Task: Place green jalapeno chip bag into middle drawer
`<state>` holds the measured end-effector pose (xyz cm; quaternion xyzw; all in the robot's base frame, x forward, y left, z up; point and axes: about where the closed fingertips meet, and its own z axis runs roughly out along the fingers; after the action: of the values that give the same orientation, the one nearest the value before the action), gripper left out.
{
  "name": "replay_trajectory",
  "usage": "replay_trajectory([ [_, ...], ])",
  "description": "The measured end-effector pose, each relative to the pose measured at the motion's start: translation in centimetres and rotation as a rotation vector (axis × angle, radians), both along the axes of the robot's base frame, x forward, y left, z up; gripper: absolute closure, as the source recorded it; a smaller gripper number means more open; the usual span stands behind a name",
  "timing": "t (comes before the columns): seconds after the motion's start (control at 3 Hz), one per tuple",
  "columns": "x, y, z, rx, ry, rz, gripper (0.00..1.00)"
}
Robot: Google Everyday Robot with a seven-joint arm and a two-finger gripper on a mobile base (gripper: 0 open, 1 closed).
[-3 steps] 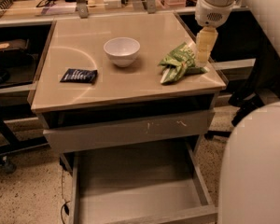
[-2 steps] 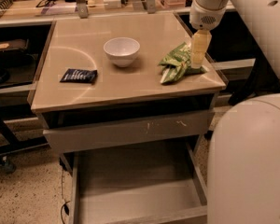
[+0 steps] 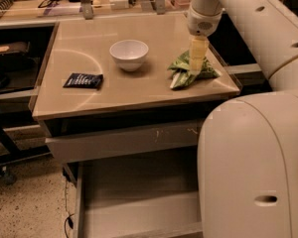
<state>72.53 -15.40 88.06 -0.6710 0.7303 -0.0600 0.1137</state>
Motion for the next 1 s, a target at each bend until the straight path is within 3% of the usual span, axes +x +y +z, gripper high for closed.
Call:
replay_trajectory([
  [0.67,0.7,1.5,-3.2,0.006,0.064,0.021,0.0],
  [1.0,1.3,1.2,-4.3,0.002,0.072,0.015,0.0],
])
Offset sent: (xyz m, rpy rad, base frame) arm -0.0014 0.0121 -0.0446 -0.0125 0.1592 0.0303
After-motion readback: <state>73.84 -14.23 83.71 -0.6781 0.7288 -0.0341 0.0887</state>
